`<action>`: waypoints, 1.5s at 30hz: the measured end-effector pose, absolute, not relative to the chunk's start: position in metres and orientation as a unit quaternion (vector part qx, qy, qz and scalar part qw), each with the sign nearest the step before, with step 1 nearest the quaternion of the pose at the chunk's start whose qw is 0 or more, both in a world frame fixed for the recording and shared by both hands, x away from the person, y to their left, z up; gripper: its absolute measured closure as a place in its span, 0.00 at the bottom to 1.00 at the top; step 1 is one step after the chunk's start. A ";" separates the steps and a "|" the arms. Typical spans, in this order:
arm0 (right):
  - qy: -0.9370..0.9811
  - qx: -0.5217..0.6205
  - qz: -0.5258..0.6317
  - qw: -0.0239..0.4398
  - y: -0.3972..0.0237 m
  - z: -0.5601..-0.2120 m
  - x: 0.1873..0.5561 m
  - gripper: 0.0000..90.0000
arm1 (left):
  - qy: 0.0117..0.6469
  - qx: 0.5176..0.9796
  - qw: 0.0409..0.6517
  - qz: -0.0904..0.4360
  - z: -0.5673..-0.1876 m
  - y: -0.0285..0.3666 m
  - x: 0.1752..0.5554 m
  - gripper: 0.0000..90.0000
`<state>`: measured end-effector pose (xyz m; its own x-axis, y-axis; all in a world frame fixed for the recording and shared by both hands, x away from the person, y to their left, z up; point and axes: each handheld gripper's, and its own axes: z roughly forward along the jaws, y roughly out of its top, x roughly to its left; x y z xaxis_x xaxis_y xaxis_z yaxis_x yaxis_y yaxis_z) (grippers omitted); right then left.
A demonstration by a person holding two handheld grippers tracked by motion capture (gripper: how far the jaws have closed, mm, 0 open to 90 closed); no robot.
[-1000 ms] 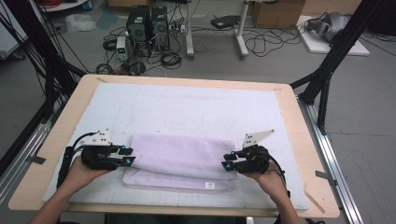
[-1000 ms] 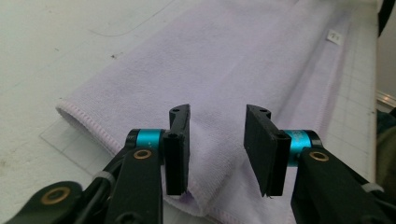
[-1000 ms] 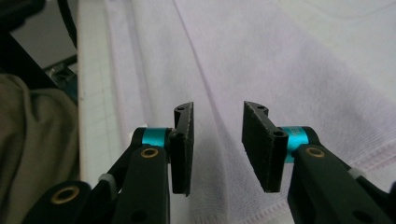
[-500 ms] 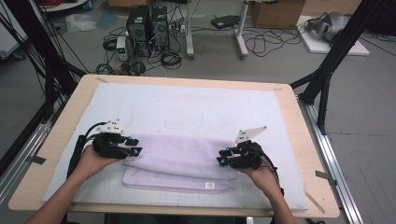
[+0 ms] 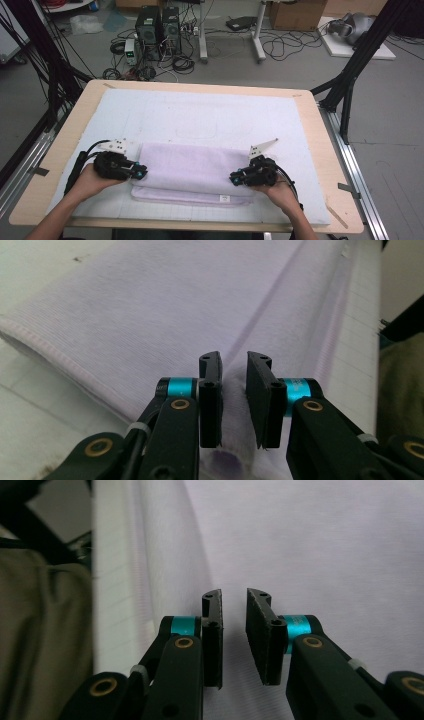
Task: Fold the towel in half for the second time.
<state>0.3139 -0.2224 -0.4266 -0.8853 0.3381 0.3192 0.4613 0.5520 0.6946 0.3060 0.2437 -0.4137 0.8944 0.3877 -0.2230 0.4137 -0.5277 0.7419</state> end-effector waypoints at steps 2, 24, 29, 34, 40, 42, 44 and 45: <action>-0.874 -0.216 -0.427 0.080 -0.224 -0.423 0.305 0.85 | 0.223 0.874 0.432 -0.005 -0.409 0.249 0.297 0.83; -0.886 -0.219 -0.407 0.039 -0.235 -0.434 0.292 0.79 | 0.219 0.891 0.398 0.008 -0.431 0.244 0.276 0.75; -0.879 -0.228 -0.419 0.007 -0.239 -0.425 0.301 0.74 | 0.217 0.886 0.409 0.025 -0.421 0.240 0.282 0.70; -0.870 -0.248 -0.425 -0.034 -0.245 -0.416 0.320 0.68 | 0.226 0.876 0.422 0.059 -0.410 0.237 0.298 0.66; -0.861 -0.271 -0.424 -0.073 -0.249 -0.415 0.345 0.58 | 0.250 0.859 0.431 0.115 -0.408 0.235 0.329 0.64; -0.860 -0.275 -0.422 -0.079 -0.251 -0.419 0.352 0.54 | 0.266 0.850 0.437 0.125 -0.412 0.235 0.338 0.64; -0.859 -0.282 -0.418 -0.089 -0.252 -0.423 0.357 0.51 | 0.280 0.845 0.437 0.130 -0.418 0.236 0.346 0.64; -0.857 -0.285 -0.419 -0.089 -0.253 -0.425 0.359 0.50 | 0.286 0.844 0.433 0.133 -0.421 0.237 0.351 0.63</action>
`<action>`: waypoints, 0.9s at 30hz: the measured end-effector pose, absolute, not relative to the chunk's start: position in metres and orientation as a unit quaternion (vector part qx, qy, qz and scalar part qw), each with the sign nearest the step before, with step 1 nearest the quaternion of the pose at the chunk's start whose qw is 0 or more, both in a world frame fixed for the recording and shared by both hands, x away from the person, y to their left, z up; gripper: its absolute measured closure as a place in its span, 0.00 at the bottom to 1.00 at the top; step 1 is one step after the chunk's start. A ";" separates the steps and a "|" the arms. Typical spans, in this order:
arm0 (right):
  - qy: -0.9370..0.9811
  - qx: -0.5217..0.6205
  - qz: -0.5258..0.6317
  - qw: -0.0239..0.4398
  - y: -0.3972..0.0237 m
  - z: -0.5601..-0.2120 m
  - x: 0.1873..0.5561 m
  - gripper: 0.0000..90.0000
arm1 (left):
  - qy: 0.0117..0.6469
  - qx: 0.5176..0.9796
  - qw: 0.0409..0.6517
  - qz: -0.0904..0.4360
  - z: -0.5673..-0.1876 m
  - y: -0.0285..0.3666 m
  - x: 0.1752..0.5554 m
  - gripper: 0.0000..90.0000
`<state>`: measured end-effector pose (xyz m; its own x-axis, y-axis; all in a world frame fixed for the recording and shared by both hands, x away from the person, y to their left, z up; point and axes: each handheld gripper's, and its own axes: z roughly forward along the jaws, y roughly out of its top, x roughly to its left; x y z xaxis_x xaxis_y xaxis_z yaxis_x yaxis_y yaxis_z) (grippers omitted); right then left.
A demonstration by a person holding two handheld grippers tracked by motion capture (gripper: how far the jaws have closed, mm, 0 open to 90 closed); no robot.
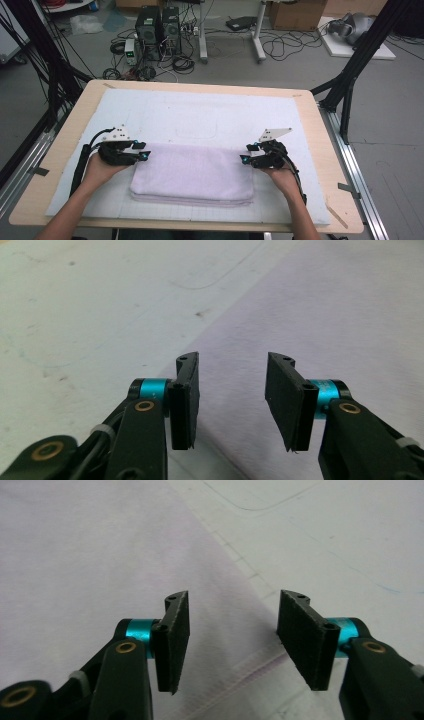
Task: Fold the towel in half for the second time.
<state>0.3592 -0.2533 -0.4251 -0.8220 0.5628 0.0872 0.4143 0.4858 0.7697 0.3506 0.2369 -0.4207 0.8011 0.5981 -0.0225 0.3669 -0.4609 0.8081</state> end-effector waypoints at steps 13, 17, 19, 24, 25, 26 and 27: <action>0.861 0.318 0.391 0.074 -0.255 -0.445 0.373 0.41 | 0.346 0.838 0.405 0.115 -0.444 0.240 0.375 0.48; 0.860 0.323 0.390 0.073 -0.254 -0.445 0.372 0.47 | 0.340 0.840 0.411 0.101 -0.445 0.239 0.374 0.58; 0.861 0.317 0.394 0.061 -0.254 -0.445 0.371 0.61 | 0.339 0.841 0.411 0.099 -0.445 0.238 0.373 0.64; 0.867 0.299 0.397 0.040 -0.251 -0.441 0.369 0.87 | 0.322 0.848 0.408 0.101 -0.441 0.235 0.369 0.85; 0.868 0.297 0.397 0.041 -0.250 -0.440 0.369 0.88 | 0.324 0.848 0.407 0.104 -0.440 0.234 0.368 0.87; 0.867 0.297 0.399 0.042 -0.251 -0.438 0.369 0.88 | 0.322 0.848 0.406 0.109 -0.438 0.234 0.368 0.88; 0.864 0.297 0.405 0.045 -0.252 -0.437 0.369 0.89 | 0.322 0.846 0.408 0.114 -0.437 0.233 0.367 0.88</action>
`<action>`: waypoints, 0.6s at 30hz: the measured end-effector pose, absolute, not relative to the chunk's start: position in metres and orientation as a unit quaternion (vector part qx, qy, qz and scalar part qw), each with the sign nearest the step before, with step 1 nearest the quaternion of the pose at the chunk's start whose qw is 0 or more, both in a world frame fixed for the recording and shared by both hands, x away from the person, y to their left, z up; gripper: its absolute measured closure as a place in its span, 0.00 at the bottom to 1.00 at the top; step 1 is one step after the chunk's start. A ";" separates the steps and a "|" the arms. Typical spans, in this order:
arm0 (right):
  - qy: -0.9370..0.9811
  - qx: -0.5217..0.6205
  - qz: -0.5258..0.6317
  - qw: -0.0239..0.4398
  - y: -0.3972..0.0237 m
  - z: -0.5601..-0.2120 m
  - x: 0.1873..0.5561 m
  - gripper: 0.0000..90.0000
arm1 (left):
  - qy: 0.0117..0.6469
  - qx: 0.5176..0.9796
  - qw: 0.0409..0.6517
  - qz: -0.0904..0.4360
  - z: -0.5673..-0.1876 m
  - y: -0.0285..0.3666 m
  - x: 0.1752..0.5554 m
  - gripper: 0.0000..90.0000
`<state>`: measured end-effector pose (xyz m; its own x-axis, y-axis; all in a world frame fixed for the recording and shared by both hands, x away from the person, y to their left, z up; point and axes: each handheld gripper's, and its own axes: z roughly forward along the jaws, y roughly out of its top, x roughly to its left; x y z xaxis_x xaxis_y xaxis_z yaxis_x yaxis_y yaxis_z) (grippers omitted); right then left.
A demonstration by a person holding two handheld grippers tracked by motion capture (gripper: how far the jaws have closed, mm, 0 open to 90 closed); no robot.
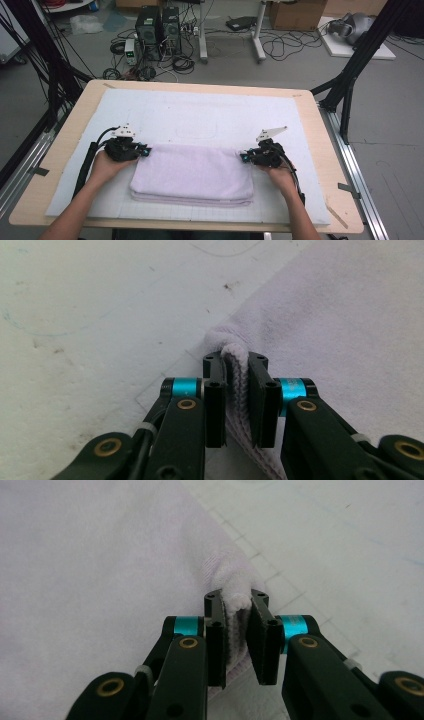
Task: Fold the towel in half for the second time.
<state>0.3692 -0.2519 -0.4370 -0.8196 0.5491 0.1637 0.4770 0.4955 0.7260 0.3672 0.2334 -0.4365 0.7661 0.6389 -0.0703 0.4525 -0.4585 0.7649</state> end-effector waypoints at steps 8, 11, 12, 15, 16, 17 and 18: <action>0.858 0.302 0.408 0.081 -0.253 -0.412 0.382 0.89 | 0.336 0.820 0.437 0.154 -0.413 0.231 0.377 0.89; 0.857 0.306 0.405 0.094 -0.252 -0.404 0.393 0.89 | 0.342 0.814 0.439 0.167 -0.404 0.229 0.388 0.89; 0.855 0.307 0.405 0.100 -0.252 -0.401 0.397 0.89 | 0.346 0.813 0.438 0.168 -0.401 0.228 0.393 0.89; 0.852 0.314 0.404 0.108 -0.251 -0.391 0.412 0.89 | 0.350 0.808 0.439 0.180 -0.393 0.225 0.409 0.90; 0.851 0.316 0.403 0.114 -0.251 -0.387 0.417 0.89 | 0.351 0.808 0.435 0.184 -0.388 0.224 0.414 0.90; 0.850 0.318 0.403 0.116 -0.251 -0.384 0.422 0.89 | 0.351 0.806 0.437 0.190 -0.385 0.223 0.420 0.90; 0.848 0.318 0.406 0.121 -0.250 -0.380 0.428 0.89 | 0.353 0.805 0.435 0.194 -0.380 0.222 0.426 0.90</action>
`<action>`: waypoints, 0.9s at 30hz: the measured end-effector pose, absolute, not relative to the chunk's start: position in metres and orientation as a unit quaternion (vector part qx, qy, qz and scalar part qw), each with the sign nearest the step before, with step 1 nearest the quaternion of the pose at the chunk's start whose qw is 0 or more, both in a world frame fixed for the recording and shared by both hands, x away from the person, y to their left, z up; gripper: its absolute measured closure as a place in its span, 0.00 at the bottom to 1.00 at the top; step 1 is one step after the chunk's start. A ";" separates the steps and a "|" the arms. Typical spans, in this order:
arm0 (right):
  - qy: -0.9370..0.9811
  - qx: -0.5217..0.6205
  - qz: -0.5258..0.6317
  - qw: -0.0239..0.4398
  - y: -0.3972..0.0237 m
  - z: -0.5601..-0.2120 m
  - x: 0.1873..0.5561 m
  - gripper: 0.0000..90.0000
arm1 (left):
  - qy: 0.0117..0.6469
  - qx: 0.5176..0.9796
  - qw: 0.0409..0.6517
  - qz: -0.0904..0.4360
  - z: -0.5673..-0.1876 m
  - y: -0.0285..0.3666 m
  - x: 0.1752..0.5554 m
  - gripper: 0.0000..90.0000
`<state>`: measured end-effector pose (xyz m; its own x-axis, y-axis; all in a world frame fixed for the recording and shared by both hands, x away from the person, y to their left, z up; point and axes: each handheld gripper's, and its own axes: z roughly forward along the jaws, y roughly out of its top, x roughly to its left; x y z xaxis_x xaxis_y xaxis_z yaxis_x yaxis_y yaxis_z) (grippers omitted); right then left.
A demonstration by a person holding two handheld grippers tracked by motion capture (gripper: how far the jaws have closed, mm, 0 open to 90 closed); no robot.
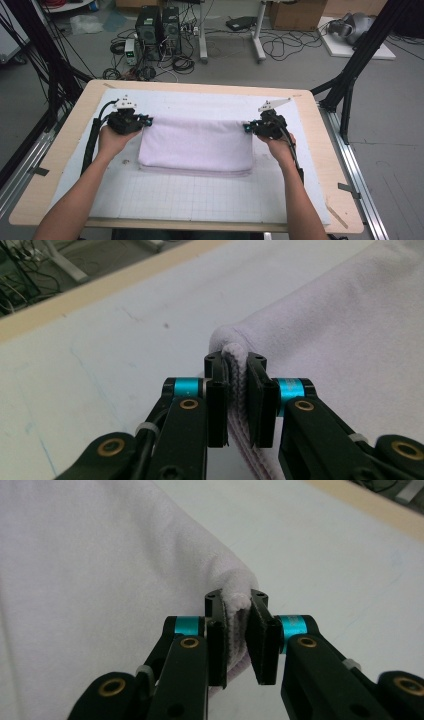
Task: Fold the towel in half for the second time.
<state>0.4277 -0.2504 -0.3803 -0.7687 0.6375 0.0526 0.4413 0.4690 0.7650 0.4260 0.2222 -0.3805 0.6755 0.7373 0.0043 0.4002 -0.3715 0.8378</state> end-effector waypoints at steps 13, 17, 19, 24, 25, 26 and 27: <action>0.824 0.366 0.421 0.103 -0.252 -0.398 0.454 0.58 | 0.383 0.793 0.437 0.181 -0.386 0.234 0.442 0.62; 0.821 0.366 0.427 0.099 -0.255 -0.400 0.445 0.51 | 0.369 0.801 0.439 0.173 -0.393 0.233 0.431 0.59; 0.823 0.365 0.423 0.102 -0.255 -0.399 0.440 0.46 | 0.362 0.804 0.441 0.169 -0.396 0.231 0.425 0.59; 0.823 0.363 0.424 0.102 -0.255 -0.403 0.430 0.42 | 0.344 0.815 0.438 0.162 -0.404 0.226 0.413 0.58; 0.824 0.362 0.426 0.099 -0.255 -0.404 0.428 0.42 | 0.340 0.818 0.436 0.157 -0.405 0.227 0.411 0.58; 0.826 0.358 0.424 0.100 -0.254 -0.405 0.426 0.42 | 0.339 0.819 0.435 0.157 -0.406 0.226 0.409 0.58; 0.828 0.357 0.422 0.100 -0.253 -0.406 0.424 0.42 | 0.336 0.822 0.434 0.155 -0.408 0.227 0.407 0.59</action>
